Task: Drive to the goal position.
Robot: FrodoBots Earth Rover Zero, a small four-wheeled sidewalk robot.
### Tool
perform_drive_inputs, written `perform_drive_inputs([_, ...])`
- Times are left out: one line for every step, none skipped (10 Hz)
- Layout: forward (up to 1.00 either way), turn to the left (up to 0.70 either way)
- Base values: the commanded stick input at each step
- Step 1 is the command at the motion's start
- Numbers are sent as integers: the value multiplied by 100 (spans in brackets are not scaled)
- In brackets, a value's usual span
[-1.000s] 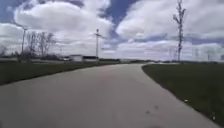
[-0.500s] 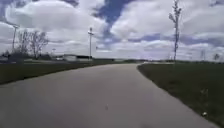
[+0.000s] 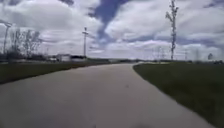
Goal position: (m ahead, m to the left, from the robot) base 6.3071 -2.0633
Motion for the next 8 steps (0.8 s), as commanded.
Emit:
perform_drive_inputs([100, 0])
perform_drive_inputs([100, -7])
perform_drive_inputs([100, -26])
perform_drive_inputs([100, -15])
perform_drive_inputs([100, -5])
perform_drive_inputs([100, 0])
perform_drive_inputs([100, 0])
perform_drive_inputs([100, 0])
